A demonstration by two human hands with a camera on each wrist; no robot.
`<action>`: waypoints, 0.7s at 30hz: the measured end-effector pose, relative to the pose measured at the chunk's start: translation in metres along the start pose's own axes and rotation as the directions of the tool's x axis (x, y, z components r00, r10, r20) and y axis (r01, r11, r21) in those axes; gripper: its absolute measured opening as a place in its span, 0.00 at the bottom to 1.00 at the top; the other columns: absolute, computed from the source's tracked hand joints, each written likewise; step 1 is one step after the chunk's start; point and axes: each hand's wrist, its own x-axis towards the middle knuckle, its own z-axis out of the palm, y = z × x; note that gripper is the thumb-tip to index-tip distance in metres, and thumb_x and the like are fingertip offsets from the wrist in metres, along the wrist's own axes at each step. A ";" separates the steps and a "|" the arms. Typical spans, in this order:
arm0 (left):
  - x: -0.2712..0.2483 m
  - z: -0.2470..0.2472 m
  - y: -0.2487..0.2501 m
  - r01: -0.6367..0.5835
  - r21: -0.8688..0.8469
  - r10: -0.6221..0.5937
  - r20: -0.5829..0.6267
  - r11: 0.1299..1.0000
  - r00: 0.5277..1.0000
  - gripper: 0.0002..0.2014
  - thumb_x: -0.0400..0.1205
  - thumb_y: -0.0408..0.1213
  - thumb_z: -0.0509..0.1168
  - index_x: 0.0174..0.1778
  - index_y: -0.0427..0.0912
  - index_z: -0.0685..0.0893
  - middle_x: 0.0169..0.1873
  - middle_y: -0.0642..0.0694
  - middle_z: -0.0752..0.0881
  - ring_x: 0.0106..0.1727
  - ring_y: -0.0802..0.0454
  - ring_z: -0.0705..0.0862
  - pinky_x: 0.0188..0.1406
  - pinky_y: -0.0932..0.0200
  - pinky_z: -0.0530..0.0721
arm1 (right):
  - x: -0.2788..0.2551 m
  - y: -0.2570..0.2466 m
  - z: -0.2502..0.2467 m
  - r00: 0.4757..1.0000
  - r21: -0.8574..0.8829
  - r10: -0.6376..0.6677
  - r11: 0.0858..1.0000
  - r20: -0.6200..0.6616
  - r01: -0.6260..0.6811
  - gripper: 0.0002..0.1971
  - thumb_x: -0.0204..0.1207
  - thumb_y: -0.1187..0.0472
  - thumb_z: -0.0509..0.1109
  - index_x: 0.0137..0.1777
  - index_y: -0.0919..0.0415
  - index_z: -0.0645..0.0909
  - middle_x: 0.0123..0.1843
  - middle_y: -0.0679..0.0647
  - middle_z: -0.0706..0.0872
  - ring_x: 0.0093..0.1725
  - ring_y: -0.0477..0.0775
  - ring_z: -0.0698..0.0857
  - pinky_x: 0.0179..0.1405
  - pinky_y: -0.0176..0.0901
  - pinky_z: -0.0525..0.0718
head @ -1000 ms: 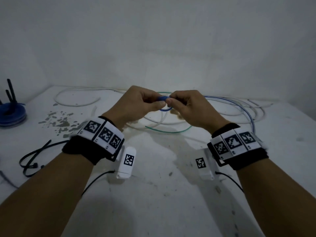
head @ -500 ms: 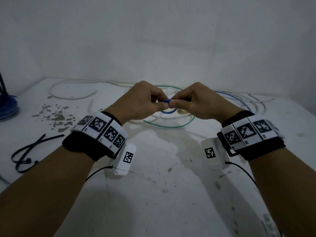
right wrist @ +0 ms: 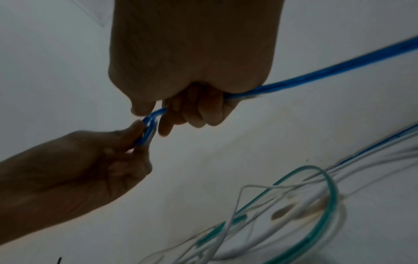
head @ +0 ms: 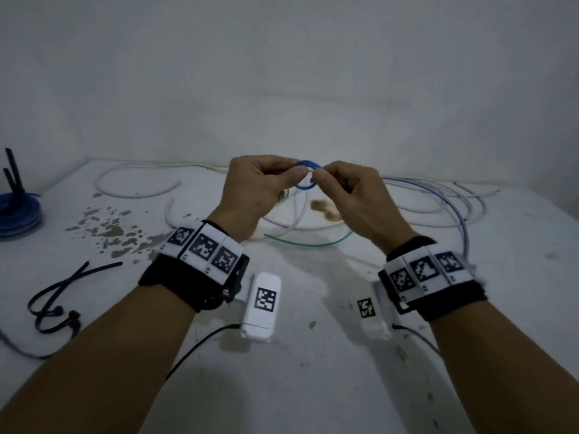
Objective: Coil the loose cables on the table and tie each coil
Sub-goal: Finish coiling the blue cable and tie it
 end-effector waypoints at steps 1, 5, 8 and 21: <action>0.000 0.006 0.001 0.021 -0.084 -0.022 -0.018 0.996 1.000 0.07 0.76 0.31 0.76 0.49 0.37 0.92 0.32 0.49 0.90 0.29 0.63 0.82 0.29 0.68 0.78 | 0.000 0.000 0.006 0.998 0.008 -0.016 1.000 -0.065 0.016 0.13 0.85 0.56 0.68 0.44 0.63 0.87 0.25 0.42 0.76 0.26 0.40 0.71 0.29 0.33 0.69; -0.001 0.023 0.004 0.093 -0.368 -0.103 -0.007 0.925 0.995 0.06 0.78 0.28 0.73 0.49 0.34 0.90 0.30 0.51 0.89 0.26 0.61 0.79 0.29 0.65 0.78 | 0.007 -0.006 0.019 0.960 0.129 -0.003 0.991 -0.281 0.041 0.12 0.86 0.60 0.66 0.50 0.64 0.89 0.33 0.57 0.86 0.30 0.44 0.75 0.31 0.39 0.74; 0.005 0.018 0.007 0.099 -0.228 -0.086 0.067 0.969 0.994 0.08 0.77 0.33 0.75 0.50 0.37 0.91 0.31 0.52 0.90 0.29 0.60 0.80 0.31 0.65 0.79 | 0.011 -0.008 0.013 0.960 0.201 0.049 0.980 -0.277 0.008 0.11 0.85 0.60 0.68 0.51 0.63 0.90 0.35 0.61 0.87 0.31 0.53 0.78 0.28 0.39 0.77; 0.016 0.040 -0.004 0.139 -0.520 -0.079 0.137 0.843 0.987 0.14 0.69 0.34 0.75 0.48 0.34 0.90 0.41 0.43 0.93 0.44 0.53 0.91 0.45 0.66 0.86 | 0.023 -0.019 0.026 0.931 0.567 0.289 0.815 -0.222 -0.118 0.18 0.91 0.54 0.51 0.41 0.59 0.72 0.32 0.47 0.73 0.31 0.43 0.72 0.30 0.33 0.74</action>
